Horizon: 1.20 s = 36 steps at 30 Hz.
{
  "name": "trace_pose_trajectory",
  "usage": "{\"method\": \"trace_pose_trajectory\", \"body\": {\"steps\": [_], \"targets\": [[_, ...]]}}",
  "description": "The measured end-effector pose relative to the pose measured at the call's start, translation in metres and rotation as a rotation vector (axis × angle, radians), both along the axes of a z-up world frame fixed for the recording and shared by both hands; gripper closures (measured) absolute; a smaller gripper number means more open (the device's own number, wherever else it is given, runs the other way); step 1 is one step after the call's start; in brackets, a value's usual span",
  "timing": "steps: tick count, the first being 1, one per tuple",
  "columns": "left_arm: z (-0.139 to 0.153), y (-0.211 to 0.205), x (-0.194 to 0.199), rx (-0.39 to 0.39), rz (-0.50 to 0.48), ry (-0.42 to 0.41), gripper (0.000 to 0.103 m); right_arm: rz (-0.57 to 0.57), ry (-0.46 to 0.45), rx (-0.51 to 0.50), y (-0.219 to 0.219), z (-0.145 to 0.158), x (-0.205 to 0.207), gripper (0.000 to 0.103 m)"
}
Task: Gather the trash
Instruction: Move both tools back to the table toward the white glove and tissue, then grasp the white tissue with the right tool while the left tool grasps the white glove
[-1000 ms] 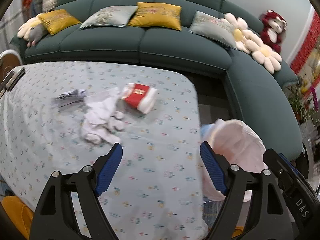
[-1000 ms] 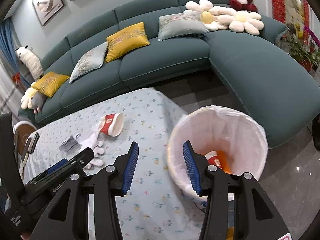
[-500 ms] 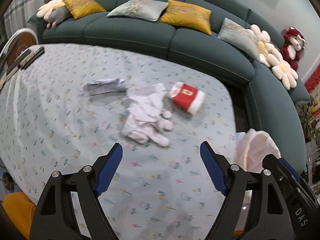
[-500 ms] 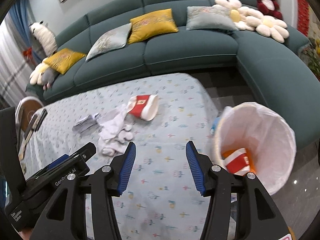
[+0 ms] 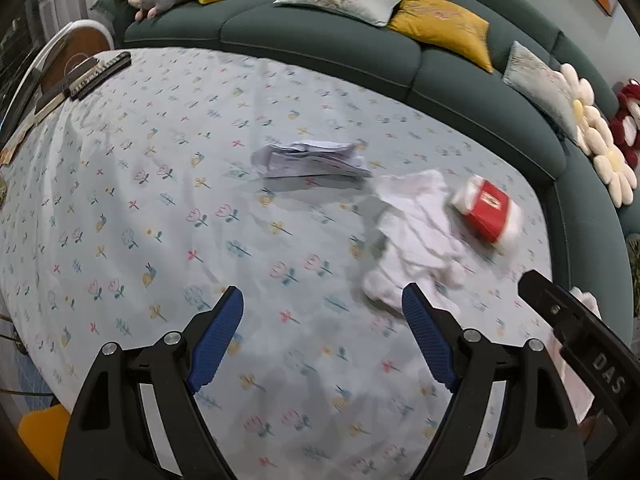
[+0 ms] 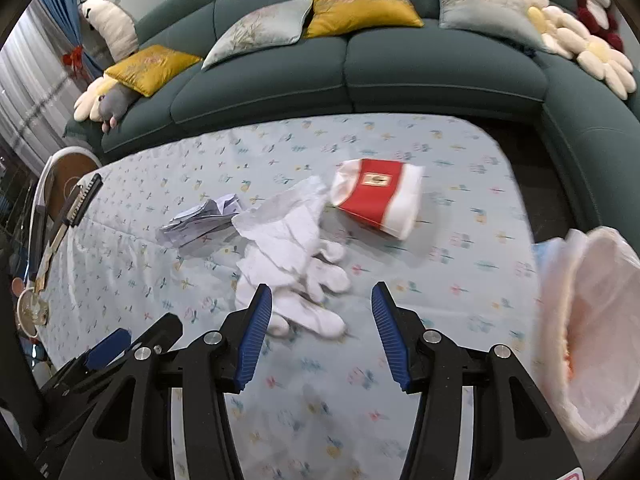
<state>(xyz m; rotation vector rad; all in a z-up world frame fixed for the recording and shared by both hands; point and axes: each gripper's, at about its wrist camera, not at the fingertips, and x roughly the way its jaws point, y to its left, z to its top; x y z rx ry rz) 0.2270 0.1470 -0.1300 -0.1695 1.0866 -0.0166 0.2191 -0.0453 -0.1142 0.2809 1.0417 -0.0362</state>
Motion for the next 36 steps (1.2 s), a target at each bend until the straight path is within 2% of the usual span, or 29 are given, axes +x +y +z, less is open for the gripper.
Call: {"method": "trace_pose_trajectory", "body": {"steps": [5, 13, 16, 18, 22, 27, 30, 35, 36], "targets": [[-0.013, 0.012, 0.019, -0.015, 0.036, 0.022, 0.025, 0.033, 0.037, -0.003, 0.015, -0.026, 0.033, 0.057], [-0.027, 0.013, 0.039, -0.022, 0.04, 0.041, 0.025, 0.052, 0.087, -0.008, 0.023, -0.057, 0.065, 0.066], [-0.03, 0.01, 0.042, -0.02, 0.036, 0.045, 0.025, 0.067, 0.103, -0.005, 0.024, -0.065, 0.069, 0.078], [-0.031, 0.009, 0.043, -0.02, 0.033, 0.049, 0.025, 0.08, 0.108, -0.002, 0.025, -0.067, 0.07, 0.093], [-0.031, 0.0, 0.042, -0.018, 0.022, 0.051, 0.026, 0.087, 0.066, 0.016, 0.019, -0.054, 0.065, 0.098], [-0.029, -0.017, 0.04, -0.025, -0.012, 0.048, 0.025, 0.045, -0.031, 0.046, -0.003, -0.016, 0.062, 0.098], [-0.031, -0.032, 0.041, -0.054, -0.043, 0.059, 0.025, 0.02, -0.078, 0.058, -0.018, 0.007, 0.059, 0.098], [-0.039, -0.058, 0.049, -0.045, -0.094, 0.07, 0.026, -0.005, -0.128, 0.018, -0.042, 0.033, 0.049, 0.098], [-0.041, -0.062, 0.05, -0.045, -0.1, 0.075, 0.029, -0.006, -0.13, 0.008, -0.043, 0.034, 0.048, 0.098]]}}
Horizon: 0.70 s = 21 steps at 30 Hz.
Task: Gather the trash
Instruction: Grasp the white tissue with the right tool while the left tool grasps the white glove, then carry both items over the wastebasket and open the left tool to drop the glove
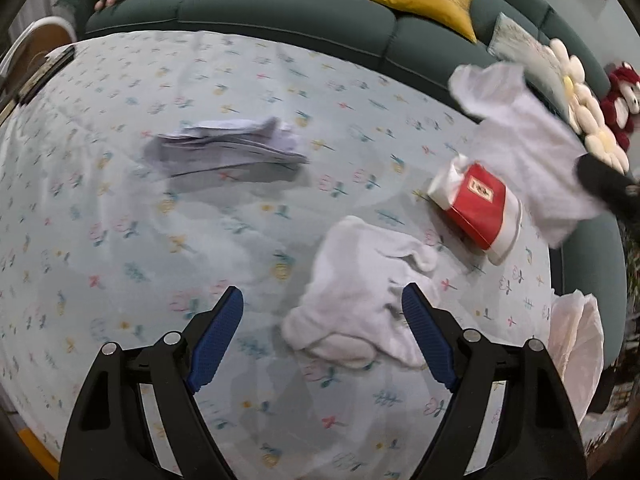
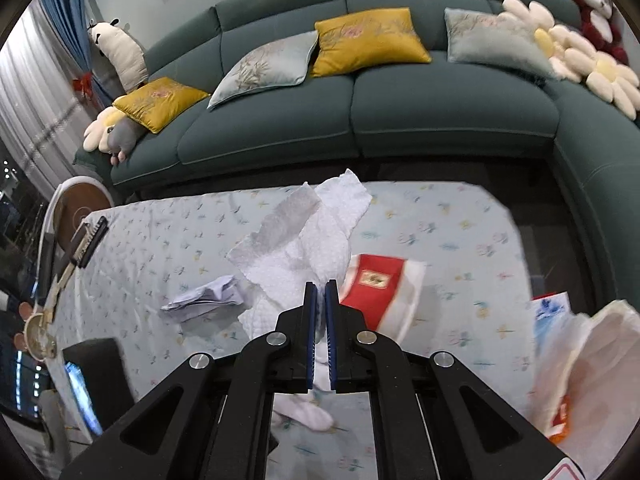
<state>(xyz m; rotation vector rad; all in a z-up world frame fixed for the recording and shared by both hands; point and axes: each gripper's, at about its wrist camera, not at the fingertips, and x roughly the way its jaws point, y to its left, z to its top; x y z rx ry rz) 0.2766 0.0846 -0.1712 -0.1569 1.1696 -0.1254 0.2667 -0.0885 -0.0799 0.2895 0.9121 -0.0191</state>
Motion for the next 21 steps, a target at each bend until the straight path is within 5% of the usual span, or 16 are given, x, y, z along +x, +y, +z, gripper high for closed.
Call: {"method": "trace_pose_trajectory", "body": {"steps": [5, 7, 10, 21], "targets": [[-0.01, -0.018, 0.007, 0.011, -0.044, 0.023, 0.055, -0.014, 0.008, -0.017, -0.009, -0.001, -0.01, 0.098], [-0.011, -0.025, 0.006, 0.015, -0.074, 0.035, 0.08, -0.022, 0.013, -0.013, -0.015, -0.003, -0.017, 0.098], [-0.009, -0.034, 0.001, 0.033, -0.115, 0.036, 0.094, -0.036, 0.022, -0.004, -0.023, -0.004, -0.026, 0.098], [0.051, -0.065, -0.031, 0.038, -0.153, -0.08, 0.098, -0.101, -0.002, 0.016, -0.05, 0.013, -0.07, 0.098]]}}
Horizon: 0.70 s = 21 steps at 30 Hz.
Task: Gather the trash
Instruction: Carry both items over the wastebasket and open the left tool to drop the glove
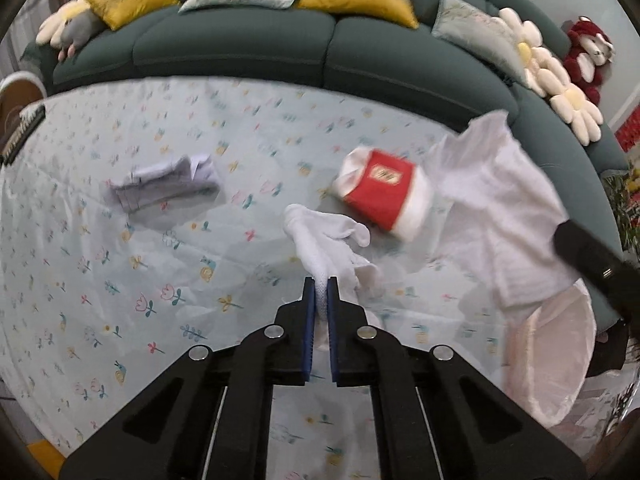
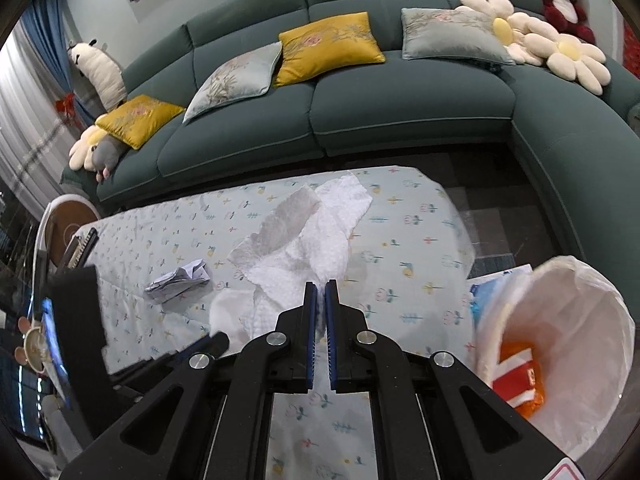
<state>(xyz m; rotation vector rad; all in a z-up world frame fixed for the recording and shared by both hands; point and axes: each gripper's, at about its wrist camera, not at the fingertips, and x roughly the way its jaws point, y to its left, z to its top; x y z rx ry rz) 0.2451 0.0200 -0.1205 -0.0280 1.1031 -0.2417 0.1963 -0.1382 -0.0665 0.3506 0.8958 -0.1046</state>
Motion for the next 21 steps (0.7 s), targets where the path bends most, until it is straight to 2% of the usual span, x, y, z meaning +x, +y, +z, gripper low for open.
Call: {"method": "trace_pose_trajectory", "body": {"steps": [6, 12, 21], "targets": [[0.045, -0.032, -0.024, -0.014, -0.054, -0.079, 0.098, -0.049, -0.038, -0.002, -0.024, 0.02, -0.032, 0.098], [0.077, -0.072, -0.047, -0.029, -0.124, -0.136, 0.098, -0.113, -0.085, -0.007, -0.058, 0.042, -0.066, 0.098], [0.101, -0.142, -0.094, -0.039, -0.258, -0.175, 0.098, -0.227, -0.131, -0.024, -0.118, 0.06, -0.123, 0.098]]}}
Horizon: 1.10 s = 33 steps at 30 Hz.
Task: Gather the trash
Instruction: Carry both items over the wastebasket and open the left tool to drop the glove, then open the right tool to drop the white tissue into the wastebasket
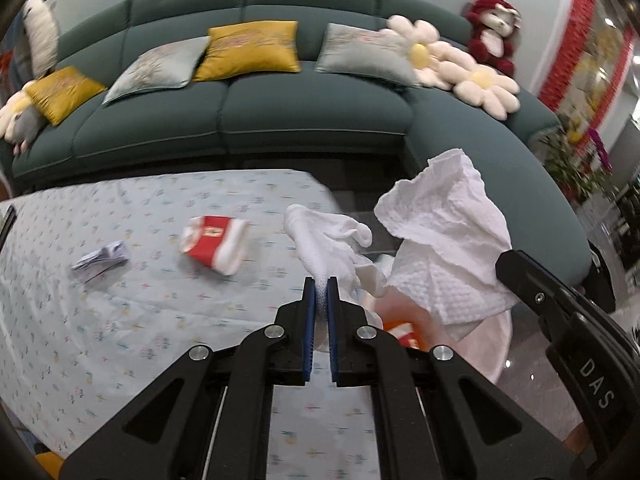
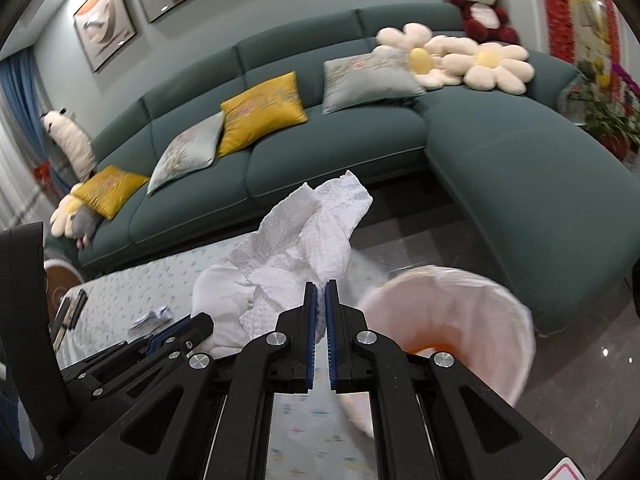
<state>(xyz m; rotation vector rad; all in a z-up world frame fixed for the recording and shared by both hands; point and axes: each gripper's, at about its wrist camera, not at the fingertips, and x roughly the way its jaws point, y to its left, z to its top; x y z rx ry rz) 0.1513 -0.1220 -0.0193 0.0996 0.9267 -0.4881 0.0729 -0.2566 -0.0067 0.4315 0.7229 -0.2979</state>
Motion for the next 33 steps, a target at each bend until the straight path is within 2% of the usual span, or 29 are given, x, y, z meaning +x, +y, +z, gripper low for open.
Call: {"method": "trace_pose_trajectory", "body": {"steps": [8, 17, 20, 22, 27, 31, 33], "targets": [[-0.004, -0.058, -0.033, -0.001, -0.112, 0.012, 0.098, -0.111, 0.003, 0.007, -0.059, -0.004, -0.05, 0.098], [-0.023, -0.101, -0.048, 0.004, -0.179, 0.058, 0.097, -0.184, 0.022, 0.022, -0.097, -0.021, -0.081, 0.098], [-0.025, -0.106, -0.049, 0.006, -0.172, 0.061, 0.089, -0.194, 0.025, 0.033, -0.103, -0.026, -0.082, 0.098], [-0.026, -0.108, -0.048, 0.012, -0.168, 0.056, 0.072, -0.196, 0.025, 0.036, -0.104, -0.028, -0.083, 0.098], [-0.026, -0.106, -0.048, 0.035, -0.158, 0.032, 0.07, -0.186, 0.025, 0.041, -0.101, -0.03, -0.078, 0.098], [-0.024, -0.1, -0.045, 0.042, -0.125, 0.016, 0.06, -0.171, 0.022, 0.036, -0.097, -0.027, -0.071, 0.098], [-0.023, -0.096, -0.043, 0.044, -0.112, 0.014, 0.06, -0.16, 0.021, 0.029, -0.095, -0.025, -0.068, 0.098]]}}
